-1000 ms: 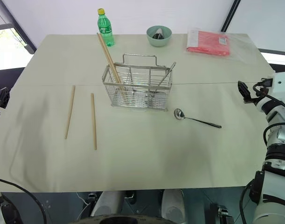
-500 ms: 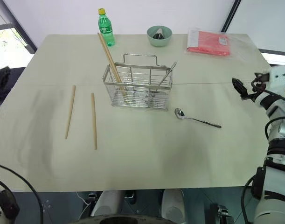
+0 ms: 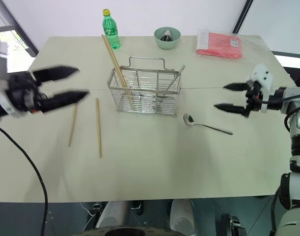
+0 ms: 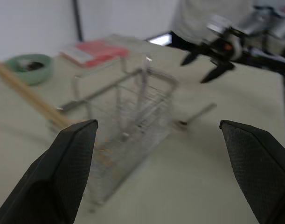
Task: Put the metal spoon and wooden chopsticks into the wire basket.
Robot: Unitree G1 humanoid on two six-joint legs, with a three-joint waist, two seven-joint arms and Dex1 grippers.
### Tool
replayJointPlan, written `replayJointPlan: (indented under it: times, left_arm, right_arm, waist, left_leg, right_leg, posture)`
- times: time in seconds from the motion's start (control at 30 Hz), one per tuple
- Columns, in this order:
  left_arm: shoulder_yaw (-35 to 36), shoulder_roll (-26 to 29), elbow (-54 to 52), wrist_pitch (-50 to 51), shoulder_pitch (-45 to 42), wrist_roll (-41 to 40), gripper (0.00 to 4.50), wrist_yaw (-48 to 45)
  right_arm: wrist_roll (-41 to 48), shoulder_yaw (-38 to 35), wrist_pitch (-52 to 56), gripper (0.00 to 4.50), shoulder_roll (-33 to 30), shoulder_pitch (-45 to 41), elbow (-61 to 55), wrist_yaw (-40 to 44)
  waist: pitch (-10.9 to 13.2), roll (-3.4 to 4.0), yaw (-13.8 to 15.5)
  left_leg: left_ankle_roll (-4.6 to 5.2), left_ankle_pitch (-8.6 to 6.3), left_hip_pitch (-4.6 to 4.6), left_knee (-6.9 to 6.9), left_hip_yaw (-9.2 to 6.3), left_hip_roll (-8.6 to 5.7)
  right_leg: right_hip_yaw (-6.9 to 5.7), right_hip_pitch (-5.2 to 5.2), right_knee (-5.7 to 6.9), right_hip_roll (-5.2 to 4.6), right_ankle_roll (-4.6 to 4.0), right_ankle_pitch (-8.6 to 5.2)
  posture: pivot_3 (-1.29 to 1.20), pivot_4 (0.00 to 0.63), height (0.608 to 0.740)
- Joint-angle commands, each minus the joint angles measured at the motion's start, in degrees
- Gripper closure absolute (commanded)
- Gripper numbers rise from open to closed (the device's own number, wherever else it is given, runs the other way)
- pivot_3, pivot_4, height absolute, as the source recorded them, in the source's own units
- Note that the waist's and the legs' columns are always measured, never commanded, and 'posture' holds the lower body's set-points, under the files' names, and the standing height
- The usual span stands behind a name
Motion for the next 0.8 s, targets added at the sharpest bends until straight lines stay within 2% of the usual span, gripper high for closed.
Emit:
replayJointPlan:
  times: [0.03, 0.17, 0.37, 0.63, 0.73, 0.8]
  left_arm:
    - [-3.09, 0.71, -0.65, -2.71, -0.74, 2.3, 0.1, -2.71]
    - [-6.64, 0.11, -1.01, -4.47, -2.69, 4.07, 0.1, -4.34]
    - [-8.24, -0.32, -1.05, -4.85, -4.48, 4.42, 0.1, -4.26]
    - [-8.64, -0.5, -0.02, -4.06, -8.19, 4.02, 0.1, -2.72]
    - [-8.19, -0.22, 0.43, -3.8, -8.69, 3.63, 0.0, -2.59]
    - [-8.19, -0.05, 0.38, -3.95, -8.62, 3.87, 0.0, -2.62]
  right_arm:
    - [-1.45, 1.68, 0.02, 0.0, -0.48, 0.21, -1.73, 2.05]
    - [-3.47, 4.79, 2.04, 0.0, 2.59, -1.12, -0.41, 0.8]
    - [-5.66, 7.21, 3.51, 0.0, 6.43, -2.78, 1.74, -0.36]
    - [-11.43, 10.59, -2.8, 0.0, 11.56, -6.08, 14.6, -2.33]
    - [-12.15, 10.7, -4.39, 0.86, 11.98, -7.24, 18.11, -1.87]
    - [-12.34, 10.36, -5.23, 1.83, 12.26, -7.86, 19.67, -1.85]
  waist:
    - [0.01, 0.02, 0.02]
    - [0.01, 0.01, 0.06]
    - [0.02, 0.02, 0.11]
    - [0.0, -0.02, -0.02]
    - [0.0, -0.02, 0.01]
    - [0.0, -0.02, 0.12]
  left_leg:
    - [0.04, -0.02, 0.0, 0.0, 0.0, 0.0]
    - [0.01, -0.01, 0.0, 0.01, 0.01, 0.0]
    - [-0.15, 0.09, -0.01, -0.02, 0.01, 0.01]
    - [-0.17, 0.1, 0.03, 0.18, -0.03, 0.02]
    - [-0.16, 0.1, 0.08, 0.23, -0.06, 0.04]
    - [-0.16, 0.1, 0.08, 0.25, -0.08, 0.04]
  right_leg:
    - [0.0, 0.0, 0.0, 0.0, -0.08, -0.02]
    - [0.01, 0.0, 0.0, -0.01, -0.16, -0.04]
    - [0.02, -0.02, 0.0, 0.01, -0.01, 0.05]
    - [0.0, 0.15, 0.01, 0.09, -0.01, 0.05]
    - [0.0, 0.21, 0.01, 0.13, -0.01, 0.05]
    - [0.0, 0.2, 0.02, 0.14, -0.01, 0.05]
  posture:
    - [0.0, 0.15, 0.68]
    - [0.0, 0.15, 0.68]
    - [0.0, 0.15, 0.68]
    - [0.0, 0.15, 0.68]
    - [0.0, 0.15, 0.68]
    - [0.0, 0.15, 0.68]
